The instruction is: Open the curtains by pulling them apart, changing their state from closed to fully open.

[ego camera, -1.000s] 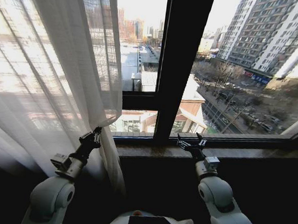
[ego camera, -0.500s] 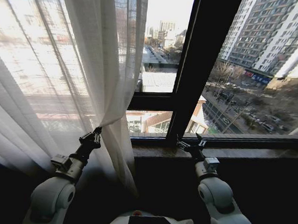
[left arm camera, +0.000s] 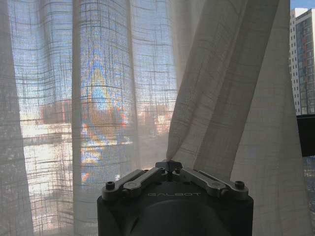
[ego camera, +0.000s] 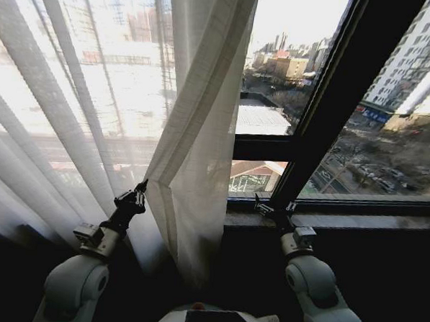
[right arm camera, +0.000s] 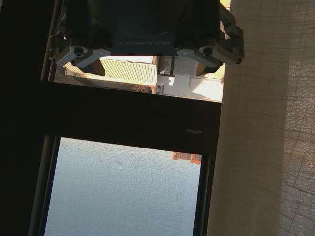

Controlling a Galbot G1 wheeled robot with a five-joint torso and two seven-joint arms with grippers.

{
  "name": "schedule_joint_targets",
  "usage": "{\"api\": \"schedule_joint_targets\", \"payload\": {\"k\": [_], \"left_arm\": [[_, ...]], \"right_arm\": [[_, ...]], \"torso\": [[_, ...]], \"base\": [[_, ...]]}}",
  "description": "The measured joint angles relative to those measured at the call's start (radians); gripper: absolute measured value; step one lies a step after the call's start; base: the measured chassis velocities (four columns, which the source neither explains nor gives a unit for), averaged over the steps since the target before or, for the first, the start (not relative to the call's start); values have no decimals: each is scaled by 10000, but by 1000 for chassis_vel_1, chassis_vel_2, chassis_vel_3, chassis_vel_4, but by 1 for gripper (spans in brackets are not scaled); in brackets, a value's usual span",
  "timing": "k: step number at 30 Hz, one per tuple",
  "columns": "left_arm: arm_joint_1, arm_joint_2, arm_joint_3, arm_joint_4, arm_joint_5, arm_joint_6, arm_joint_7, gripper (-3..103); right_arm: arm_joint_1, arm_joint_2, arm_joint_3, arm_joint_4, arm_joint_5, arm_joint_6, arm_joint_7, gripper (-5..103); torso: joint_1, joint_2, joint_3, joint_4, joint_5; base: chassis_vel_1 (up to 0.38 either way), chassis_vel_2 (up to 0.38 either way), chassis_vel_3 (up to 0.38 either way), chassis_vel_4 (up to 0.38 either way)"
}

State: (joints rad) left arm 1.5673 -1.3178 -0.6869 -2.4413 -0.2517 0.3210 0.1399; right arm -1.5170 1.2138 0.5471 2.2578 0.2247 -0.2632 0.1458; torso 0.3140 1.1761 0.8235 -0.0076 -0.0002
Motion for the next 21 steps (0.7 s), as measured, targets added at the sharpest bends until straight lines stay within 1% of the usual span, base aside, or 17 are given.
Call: {"api": "schedule_joint_targets", "payload": {"k": [4, 11, 21], "left_arm": [[24, -50, 27, 0, 46, -26, 2, 0], [104, -63, -33, -55, 58, -83, 5, 0], [177, -97, -51, -121, 90, -90, 5, 0]], "right_arm": [[-13, -18, 8, 8, -3, 1, 0, 100], [-16, -12, -17, 57, -25, 1, 1, 100], [-13, 13, -162, 85, -99, 2, -4, 100]], "torso": [[0, -1, 1, -1, 9], [-1, -1, 2, -1, 6], [0, -1, 0, 0, 0]], "base": [[155, 146, -155, -145], [117, 132, -112, -122], [197, 192, -212, -203]]}}
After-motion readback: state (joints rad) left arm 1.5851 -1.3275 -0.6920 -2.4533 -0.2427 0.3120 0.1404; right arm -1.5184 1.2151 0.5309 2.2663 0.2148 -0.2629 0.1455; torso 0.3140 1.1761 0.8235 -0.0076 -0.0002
